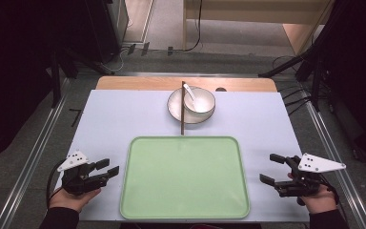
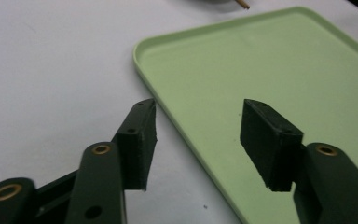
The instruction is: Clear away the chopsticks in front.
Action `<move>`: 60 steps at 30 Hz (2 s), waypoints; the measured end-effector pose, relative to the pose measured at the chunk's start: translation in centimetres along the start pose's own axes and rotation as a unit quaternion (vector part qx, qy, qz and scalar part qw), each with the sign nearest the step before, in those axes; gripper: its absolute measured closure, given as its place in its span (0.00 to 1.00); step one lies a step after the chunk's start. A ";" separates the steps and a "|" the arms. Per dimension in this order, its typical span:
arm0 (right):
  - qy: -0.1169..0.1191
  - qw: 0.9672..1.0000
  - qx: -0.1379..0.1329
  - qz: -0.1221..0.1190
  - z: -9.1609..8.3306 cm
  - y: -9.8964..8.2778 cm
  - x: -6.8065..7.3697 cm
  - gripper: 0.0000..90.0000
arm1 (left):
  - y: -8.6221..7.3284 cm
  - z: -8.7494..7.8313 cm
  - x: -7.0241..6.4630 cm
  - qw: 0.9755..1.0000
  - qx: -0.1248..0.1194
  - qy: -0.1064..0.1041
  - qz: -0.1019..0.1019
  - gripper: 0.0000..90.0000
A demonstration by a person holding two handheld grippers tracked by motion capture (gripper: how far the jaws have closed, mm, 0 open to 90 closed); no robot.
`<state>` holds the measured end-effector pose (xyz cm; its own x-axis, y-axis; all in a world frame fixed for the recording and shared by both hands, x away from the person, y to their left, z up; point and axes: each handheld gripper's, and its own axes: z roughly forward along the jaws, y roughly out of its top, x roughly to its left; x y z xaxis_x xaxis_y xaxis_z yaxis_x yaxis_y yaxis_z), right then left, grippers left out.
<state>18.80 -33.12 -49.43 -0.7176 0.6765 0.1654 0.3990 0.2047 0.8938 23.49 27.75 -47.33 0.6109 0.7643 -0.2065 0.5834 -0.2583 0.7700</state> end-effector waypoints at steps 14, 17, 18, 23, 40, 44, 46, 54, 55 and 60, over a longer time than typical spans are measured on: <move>0.000 1.000 0.001 -0.001 0.1 0.0 0.0 0.18 | 0.0 0.3 0.5 0.999 0.021 -0.015 -0.020 0.40; -0.001 1.000 0.002 -0.001 0.1 0.0 0.0 0.18 | 0.0 0.3 0.5 0.999 0.021 -0.013 -0.020 0.40; -0.001 1.000 0.002 -0.001 0.1 0.0 0.0 0.18 | 0.0 0.3 0.6 0.999 0.021 -0.012 -0.022 0.40; -0.002 1.000 0.003 0.000 0.1 0.0 -0.1 0.18 | 0.1 0.2 0.8 0.999 0.023 -0.011 -0.028 0.39; -0.004 1.000 0.003 0.003 0.3 -0.1 -0.2 0.18 | 4.4 1.6 -0.3 0.998 0.061 0.001 -0.028 0.38; -0.005 1.000 0.004 0.002 0.3 -0.1 -0.1 0.18 | 5.5 2.4 -0.5 0.998 0.065 0.007 -0.024 0.36; -0.004 1.000 0.004 0.003 0.3 -0.1 -0.1 0.18 | 6.1 2.8 -0.6 0.997 0.072 0.004 -0.020 0.36; -0.011 1.000 0.013 0.008 0.3 -0.3 -0.3 0.18 | 7.9 4.2 -1.2 0.997 0.082 -0.005 -0.010 0.36; -0.011 1.000 0.012 0.010 0.3 -0.3 -0.3 0.18 | 8.1 4.3 -1.2 0.996 0.085 -0.006 -0.008 0.36; -0.007 1.000 0.013 0.010 0.4 -0.2 -0.2 0.18 | 9.5 5.1 -1.5 0.996 0.089 -0.011 -0.008 0.36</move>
<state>19.09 -33.04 -49.80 -0.7012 0.6908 0.1761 0.4271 0.2093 0.8797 30.85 21.12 -42.82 0.6115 0.7566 -0.2318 0.6771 -0.3487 0.6480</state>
